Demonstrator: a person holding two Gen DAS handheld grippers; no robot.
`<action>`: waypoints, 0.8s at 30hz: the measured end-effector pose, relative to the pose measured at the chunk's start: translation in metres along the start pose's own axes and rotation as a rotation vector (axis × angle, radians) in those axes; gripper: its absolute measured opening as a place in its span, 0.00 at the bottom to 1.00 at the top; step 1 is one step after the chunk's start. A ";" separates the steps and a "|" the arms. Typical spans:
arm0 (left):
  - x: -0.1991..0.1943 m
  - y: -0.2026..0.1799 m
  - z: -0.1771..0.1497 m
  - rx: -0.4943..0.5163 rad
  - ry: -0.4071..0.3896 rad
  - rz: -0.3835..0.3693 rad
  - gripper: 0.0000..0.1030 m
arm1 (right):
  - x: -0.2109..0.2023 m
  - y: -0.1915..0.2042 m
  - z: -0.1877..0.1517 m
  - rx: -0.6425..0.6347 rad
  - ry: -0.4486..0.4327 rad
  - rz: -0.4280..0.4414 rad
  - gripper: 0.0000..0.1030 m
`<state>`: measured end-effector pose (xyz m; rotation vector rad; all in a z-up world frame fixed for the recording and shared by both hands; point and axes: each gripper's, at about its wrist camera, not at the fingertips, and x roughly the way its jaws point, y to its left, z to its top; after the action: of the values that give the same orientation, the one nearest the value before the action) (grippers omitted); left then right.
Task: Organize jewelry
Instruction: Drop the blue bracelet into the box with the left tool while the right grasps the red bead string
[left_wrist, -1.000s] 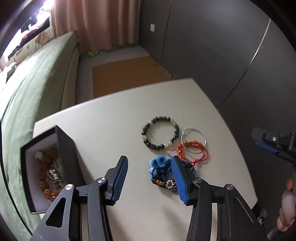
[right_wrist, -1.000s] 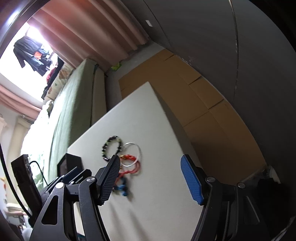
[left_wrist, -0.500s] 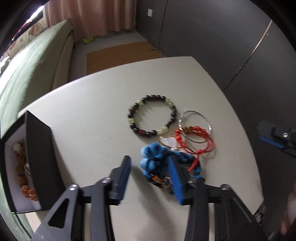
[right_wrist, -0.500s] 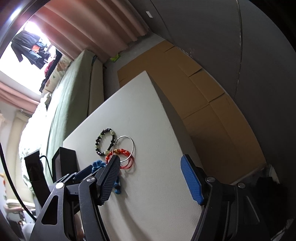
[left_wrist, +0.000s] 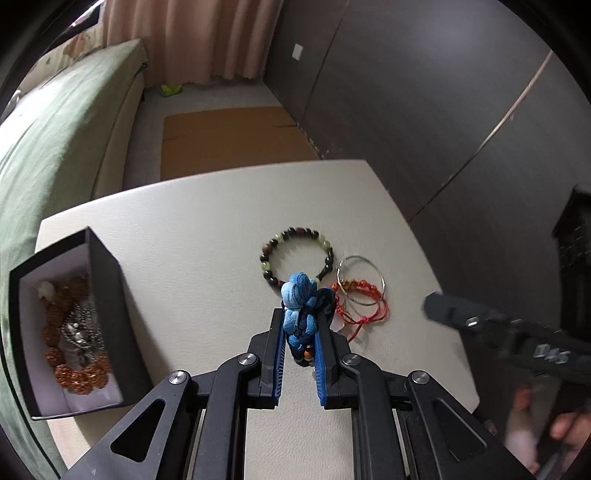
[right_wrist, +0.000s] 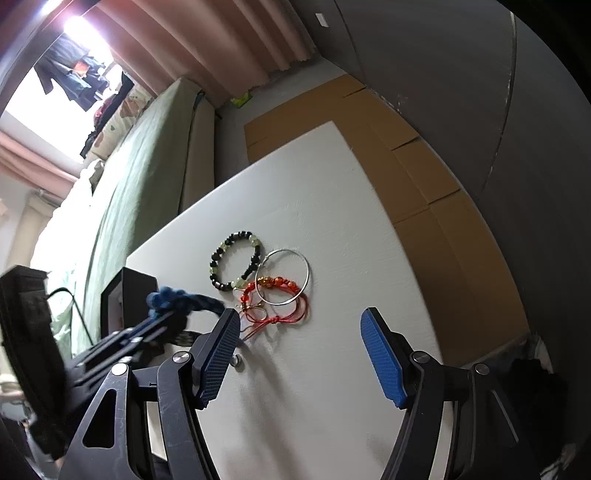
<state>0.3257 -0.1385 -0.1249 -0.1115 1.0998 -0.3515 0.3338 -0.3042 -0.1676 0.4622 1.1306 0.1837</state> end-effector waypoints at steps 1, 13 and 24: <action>-0.004 0.003 0.001 -0.007 -0.010 -0.005 0.14 | 0.003 0.002 0.000 0.002 0.006 -0.003 0.66; -0.041 0.041 0.008 -0.069 -0.096 -0.012 0.14 | 0.028 0.041 -0.005 -0.090 0.026 -0.020 0.63; -0.058 0.063 0.006 -0.101 -0.117 -0.022 0.14 | 0.057 0.058 -0.005 -0.161 0.086 -0.059 0.38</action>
<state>0.3210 -0.0603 -0.0891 -0.2307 1.0011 -0.3052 0.3583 -0.2300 -0.1907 0.2795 1.2020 0.2434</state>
